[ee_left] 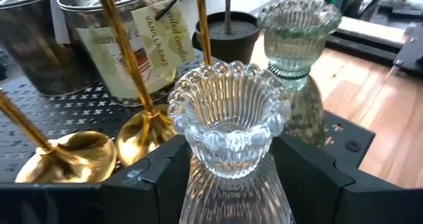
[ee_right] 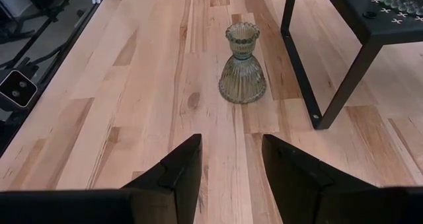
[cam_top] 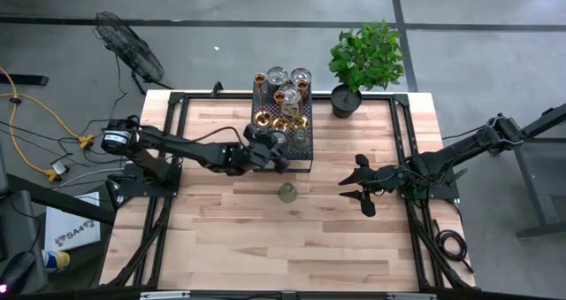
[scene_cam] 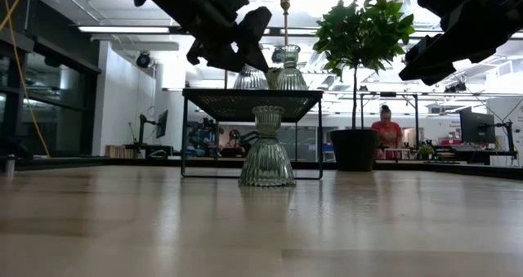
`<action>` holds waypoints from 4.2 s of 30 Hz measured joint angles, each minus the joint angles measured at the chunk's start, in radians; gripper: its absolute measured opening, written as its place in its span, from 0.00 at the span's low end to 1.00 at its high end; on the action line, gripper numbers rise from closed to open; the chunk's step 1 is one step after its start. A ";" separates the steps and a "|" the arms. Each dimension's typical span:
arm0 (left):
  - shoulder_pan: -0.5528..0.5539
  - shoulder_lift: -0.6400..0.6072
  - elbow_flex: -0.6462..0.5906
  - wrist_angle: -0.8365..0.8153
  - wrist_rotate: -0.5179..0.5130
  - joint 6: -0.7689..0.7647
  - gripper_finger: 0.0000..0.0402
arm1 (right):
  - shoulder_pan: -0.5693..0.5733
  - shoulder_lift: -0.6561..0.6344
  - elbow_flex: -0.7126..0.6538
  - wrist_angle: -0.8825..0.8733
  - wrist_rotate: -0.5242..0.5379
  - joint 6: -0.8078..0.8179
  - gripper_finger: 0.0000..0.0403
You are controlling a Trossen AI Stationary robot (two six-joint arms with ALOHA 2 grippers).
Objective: Pick & Place candle stick holders
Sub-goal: Put the transparent candle holder on the shelf, then put the green transparent candle holder on the shelf
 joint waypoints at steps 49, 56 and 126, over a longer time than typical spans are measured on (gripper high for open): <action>-0.001 0.025 0.000 0.184 -0.090 0.172 0.77 | 0.000 0.000 0.000 0.000 0.000 0.000 0.37; -0.001 0.025 0.000 0.340 -0.099 0.357 0.77 | 0.000 0.000 0.000 0.000 0.000 0.000 0.37; -0.275 0.346 -0.412 0.982 0.184 0.223 0.77 | 0.000 0.000 0.000 0.001 0.000 0.000 0.37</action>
